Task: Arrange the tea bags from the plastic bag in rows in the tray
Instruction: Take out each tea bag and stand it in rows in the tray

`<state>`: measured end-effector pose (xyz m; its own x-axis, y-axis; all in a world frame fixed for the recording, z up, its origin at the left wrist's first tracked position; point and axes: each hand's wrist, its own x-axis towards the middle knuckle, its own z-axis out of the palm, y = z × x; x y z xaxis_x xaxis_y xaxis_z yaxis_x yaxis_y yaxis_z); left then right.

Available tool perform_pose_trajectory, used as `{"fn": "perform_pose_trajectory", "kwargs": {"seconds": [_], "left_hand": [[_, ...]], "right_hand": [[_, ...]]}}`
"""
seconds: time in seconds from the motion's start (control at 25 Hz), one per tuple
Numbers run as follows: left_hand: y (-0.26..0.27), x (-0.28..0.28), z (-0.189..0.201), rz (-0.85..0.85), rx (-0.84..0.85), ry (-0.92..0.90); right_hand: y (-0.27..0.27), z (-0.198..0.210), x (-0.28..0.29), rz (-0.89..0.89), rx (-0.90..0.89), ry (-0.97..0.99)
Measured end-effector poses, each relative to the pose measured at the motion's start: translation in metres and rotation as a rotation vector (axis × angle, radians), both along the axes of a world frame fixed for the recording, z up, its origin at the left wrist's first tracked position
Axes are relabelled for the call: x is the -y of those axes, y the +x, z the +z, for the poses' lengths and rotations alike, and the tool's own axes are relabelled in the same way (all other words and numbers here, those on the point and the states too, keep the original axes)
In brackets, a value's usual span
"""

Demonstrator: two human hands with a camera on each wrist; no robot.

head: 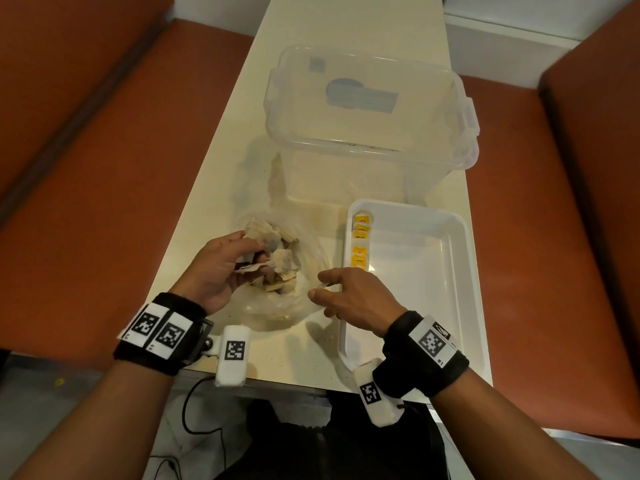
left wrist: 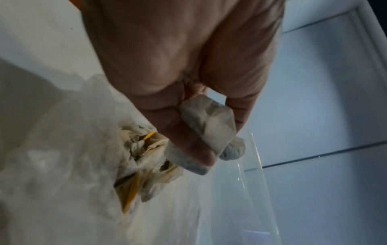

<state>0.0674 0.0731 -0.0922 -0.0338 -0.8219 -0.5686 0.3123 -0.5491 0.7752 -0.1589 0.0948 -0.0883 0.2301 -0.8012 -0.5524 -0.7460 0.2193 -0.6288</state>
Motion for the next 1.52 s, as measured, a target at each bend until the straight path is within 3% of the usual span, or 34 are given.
{"fn": "perform_pose_trajectory", "kwargs": {"seconds": [0.16, 0.4, 0.6, 0.8, 1.04, 1.36, 1.52], "left_hand": [[0.005, -0.003, 0.013, 0.071, -0.156, 0.040], [0.000, -0.004, 0.044, -0.044, -0.206, 0.006], [-0.015, -0.003, 0.066, -0.138, -0.219, -0.014], [-0.021, -0.003, 0.069, -0.143, -0.337, 0.008], [-0.019, 0.000, 0.056, -0.041, -0.380, 0.098], [-0.017, -0.005, 0.038, 0.003, -0.366, 0.138], [-0.016, -0.010, 0.034, -0.002, -0.338, 0.146]], "right_hand": [[0.001, 0.002, 0.000, 0.036, -0.008, -0.004], [0.006, 0.012, -0.004, 0.026, -0.133, -0.198], [0.023, 0.025, -0.004, 0.019, 0.160, -0.291], [0.024, 0.028, -0.005, -0.082, 0.309, -0.311], [0.004, 0.035, -0.009, -0.225, 0.586, -0.109], [-0.028, 0.042, -0.013, -0.382, 0.653, -0.123], [-0.053, 0.039, -0.013, -0.394, 0.549, -0.176]]}}
